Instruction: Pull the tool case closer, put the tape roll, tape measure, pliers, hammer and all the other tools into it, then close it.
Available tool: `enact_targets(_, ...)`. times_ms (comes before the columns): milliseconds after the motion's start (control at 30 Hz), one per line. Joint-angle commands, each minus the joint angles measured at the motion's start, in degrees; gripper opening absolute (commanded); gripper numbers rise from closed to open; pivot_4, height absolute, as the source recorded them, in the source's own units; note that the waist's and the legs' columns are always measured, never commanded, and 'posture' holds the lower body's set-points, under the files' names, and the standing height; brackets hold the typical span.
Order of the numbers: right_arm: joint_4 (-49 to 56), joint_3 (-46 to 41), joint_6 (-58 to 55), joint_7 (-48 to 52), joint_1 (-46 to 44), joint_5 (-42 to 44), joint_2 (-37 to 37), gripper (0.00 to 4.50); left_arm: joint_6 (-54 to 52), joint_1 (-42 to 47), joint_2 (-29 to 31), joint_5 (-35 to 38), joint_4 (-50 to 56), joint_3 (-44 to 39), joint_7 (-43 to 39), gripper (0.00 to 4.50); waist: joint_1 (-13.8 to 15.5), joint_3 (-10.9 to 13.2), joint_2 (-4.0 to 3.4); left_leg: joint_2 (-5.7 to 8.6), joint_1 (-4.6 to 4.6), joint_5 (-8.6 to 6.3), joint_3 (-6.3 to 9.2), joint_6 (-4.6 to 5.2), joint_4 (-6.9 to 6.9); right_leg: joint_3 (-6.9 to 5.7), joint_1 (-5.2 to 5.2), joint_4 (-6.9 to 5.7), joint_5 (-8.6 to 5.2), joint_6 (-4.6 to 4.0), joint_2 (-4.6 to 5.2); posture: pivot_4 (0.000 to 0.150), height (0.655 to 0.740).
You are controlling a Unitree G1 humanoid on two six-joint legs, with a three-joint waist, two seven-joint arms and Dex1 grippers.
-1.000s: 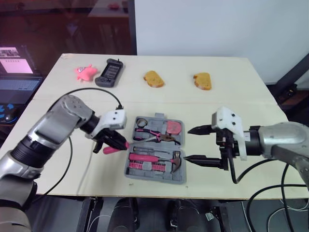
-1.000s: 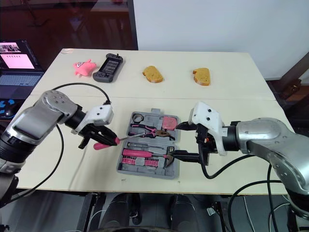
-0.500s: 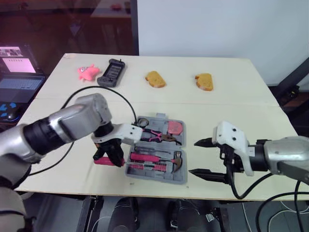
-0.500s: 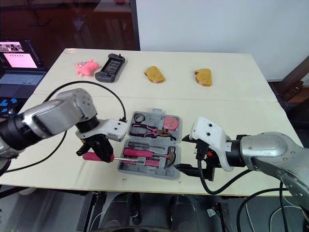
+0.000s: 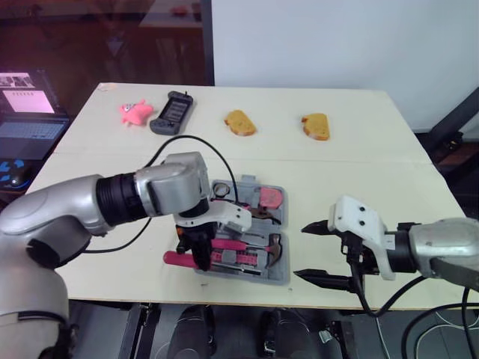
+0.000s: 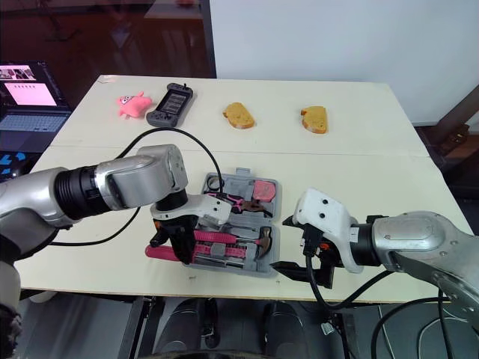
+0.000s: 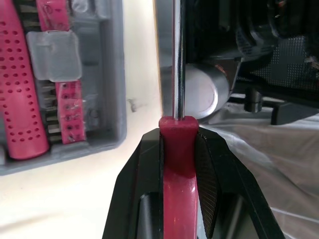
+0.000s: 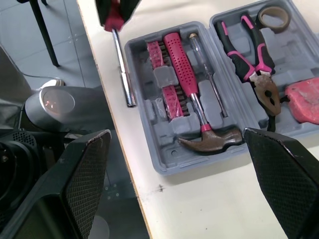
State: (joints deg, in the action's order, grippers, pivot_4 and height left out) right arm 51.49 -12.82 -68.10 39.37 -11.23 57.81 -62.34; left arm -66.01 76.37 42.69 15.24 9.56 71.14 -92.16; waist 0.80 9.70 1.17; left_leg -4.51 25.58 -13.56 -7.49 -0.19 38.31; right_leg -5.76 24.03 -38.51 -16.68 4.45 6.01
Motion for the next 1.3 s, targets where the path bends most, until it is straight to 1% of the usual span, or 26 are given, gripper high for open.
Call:
enact_targets(33, 1.23, 0.35, 1.33, -0.80, 0.07, 0.71, -0.49, 4.50, 0.69, 1.03, -1.57, -2.87, -0.24, 1.81, 0.31, 0.35, 0.00, 0.00, 0.00, 0.00, 0.01, 0.00, 0.00, 0.00, 0.00, 0.00, 0.01, 0.00, 0.00, 0.00, 0.00, 0.150, 0.7188)
enact_targets(167, 1.65, 0.94, 1.99, -1.85, 1.28, 0.20, -0.27, 4.50, 5.23, 0.54, -3.44, -8.43, -1.60, 4.74, 2.42, 0.35, 0.09, 0.00, 0.00, 0.00, 0.01, 0.00, 0.01, 0.00, 0.03, 0.01, 0.00, 0.00, 0.00, 0.00, 0.00, 0.150, 0.7188)
enact_targets(267, 2.05, 0.82, 2.22, -2.84, 1.76, 0.79, -0.11, 4.50, 2.62, 0.50, -5.81, -7.35, -0.78, 3.63, 2.38, 0.35, 0.06, 0.00, 0.00, 0.00, 0.01, 0.00, 0.00, 0.00, 0.03, 0.01, -0.01, 0.00, 0.00, 0.00, 0.00, 0.150, 0.7188)
enact_targets(367, 2.11, 0.75, 2.37, -3.93, 1.77, 1.26, 0.25, 4.50, 5.02, 0.13, -7.07, -11.70, -3.36, 5.11, 5.34, 0.35, 0.05, 0.00, 0.00, -0.01, 0.01, 0.00, 0.01, 0.00, 0.03, 0.01, -0.01, 0.00, 0.00, 0.00, 0.00, 0.150, 0.7188)
enact_targets(400, 2.10, 0.92, 2.43, -4.29, 1.72, 1.33, 0.36, 4.50, 4.96, -0.06, -8.04, -12.15, -4.97, 5.26, 5.73, 0.35, 0.04, 0.00, 0.00, 0.00, 0.00, 0.00, 0.01, 0.00, 0.03, 0.01, -0.02, 0.00, 0.00, 0.00, 0.00, 0.150, 0.7188)
enact_targets(467, 2.12, 1.68, 2.88, -5.06, 1.99, 0.61, 0.69, 4.50, 2.46, -0.26, -11.41, -11.16, -8.58, 4.12, 5.86, 0.35, 0.06, 0.00, 0.00, 0.00, -0.02, 0.00, 0.01, 0.01, 0.03, 0.01, -0.02, -0.02, 0.00, 0.00, -0.01, 0.150, 0.7188)
enact_targets(567, 1.92, 2.65, 3.42, -5.70, 1.99, 0.13, 0.73, 4.50, 2.07, -0.28, -13.62, -11.55, -11.46, 3.95, 6.24, 0.35, 0.05, 0.00, 0.00, 0.00, 0.01, -0.01, 0.01, 0.02, 0.07, 0.01, -0.02, -0.01, 0.00, 0.00, 0.00, 0.150, 0.7188)
enact_targets(900, 1.30, 4.31, 4.16, -6.00, 0.57, 0.31, 0.53, 4.50, -4.26, -2.28, -16.39, -9.11, -10.03, 3.01, 8.32, 0.35, 0.05, 0.00, 0.00, -0.03, 0.00, -0.02, 0.03, 0.03, 0.08, 0.04, -0.02, -0.02, 0.00, 0.00, -0.03, 0.150, 0.7188)
enact_targets(1067, 0.77, 4.79, 4.75, -5.55, 0.39, -0.09, 0.20, 4.50, -7.85, -3.86, -17.80, -7.63, -9.47, 2.91, 11.48, 0.35, 0.00, 0.00, 0.00, -0.03, -0.01, -0.02, 0.03, 0.03, 0.09, 0.04, -0.03, -0.01, 0.00, 0.00, -0.03, 0.150, 0.7188)
enact_targets(1167, 0.85, 4.80, 4.95, -5.55, 0.25, 0.32, 0.25, 4.50, -8.91, -4.60, -18.78, -6.55, -10.08, 1.63, 13.33, 0.35, 0.01, 0.00, 0.00, -0.03, -0.01, -0.02, 0.03, 0.03, 0.09, 0.04, -0.03, -0.02, 0.00, 0.00, -0.03, 0.150, 0.7188)
enact_targets(1300, 1.17, 4.16, 5.12, -5.27, 0.57, 1.04, 0.01, 4.50, -9.34, -4.51, -19.00, -5.13, -9.93, 1.85, 14.64, 0.35, 0.00, 0.00, 0.00, -0.03, -0.01, -0.02, 0.03, 0.03, 0.10, 0.05, -0.03, -0.03, 0.00, 0.00, -0.03, 0.150, 0.7188)
